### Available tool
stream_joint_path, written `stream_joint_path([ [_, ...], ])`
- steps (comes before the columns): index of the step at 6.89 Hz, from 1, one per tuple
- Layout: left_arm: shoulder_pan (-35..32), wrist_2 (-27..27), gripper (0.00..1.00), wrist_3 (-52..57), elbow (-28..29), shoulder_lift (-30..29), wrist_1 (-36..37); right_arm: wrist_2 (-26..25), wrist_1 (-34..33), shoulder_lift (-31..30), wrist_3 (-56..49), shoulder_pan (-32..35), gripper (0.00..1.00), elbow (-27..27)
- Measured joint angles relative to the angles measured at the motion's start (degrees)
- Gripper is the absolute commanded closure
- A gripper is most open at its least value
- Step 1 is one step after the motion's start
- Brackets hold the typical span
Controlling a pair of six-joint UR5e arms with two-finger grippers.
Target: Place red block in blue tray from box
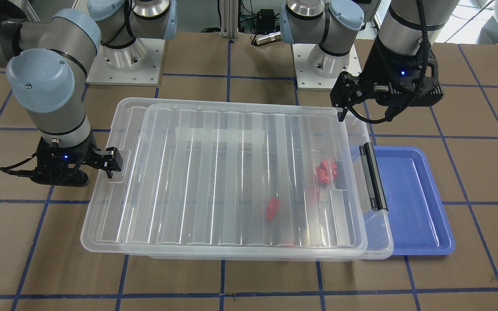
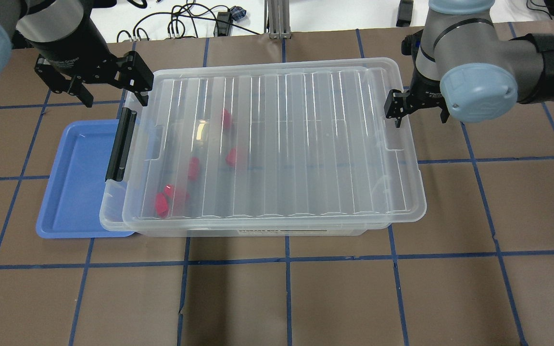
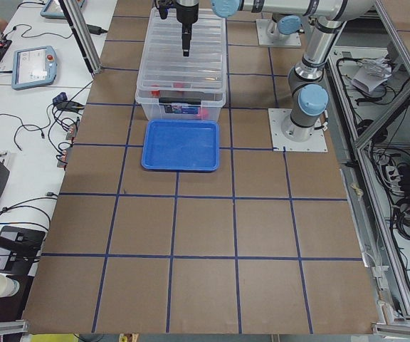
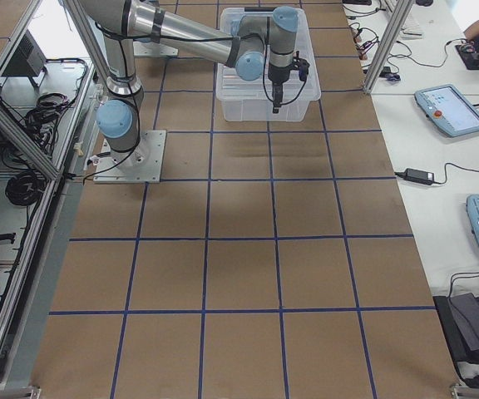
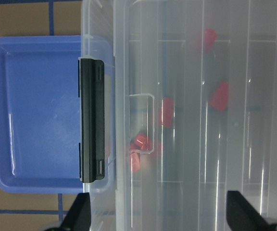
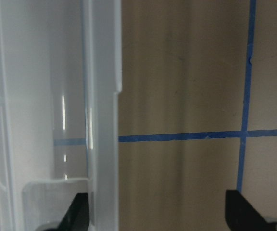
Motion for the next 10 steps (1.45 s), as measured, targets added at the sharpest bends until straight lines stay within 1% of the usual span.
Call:
stream_joint_path([
  [1,0.0,0.2,0.00,-0.1,0.4,-0.1,-0.2,-3.8,0.0,0.0,-1.6,0.0,0.00,0.2],
  [3,0.3,0.3,0.00,-0.4,0.1,-0.4,-1.6,-9.4,0.0,0.0,-2.6,-0.1,0.00,0.5],
  [4,0.3,-0.1,0.03,-0.5,-0.7,-0.7,-1.9,-11.7,0.0,0.0,-2.7,-0.1,0.00,0.5],
  [6,0.4,-3.3,0.02,-0.9,-3.3,-2.1,-0.7,-15.3,0.1,0.1,-2.8,-0.4,0.00,0.6],
  [8,0.4,-4.9,0.01,-1.0,-5.1,-3.5,1.7,-16.8,0.6,0.1,-2.9,-2.2,0.00,0.6],
  [10,1.8,-5.2,0.01,2.2,-6.9,-3.9,5.2,-16.8,0.9,0.0,-3.4,-4.4,0.00,0.6],
])
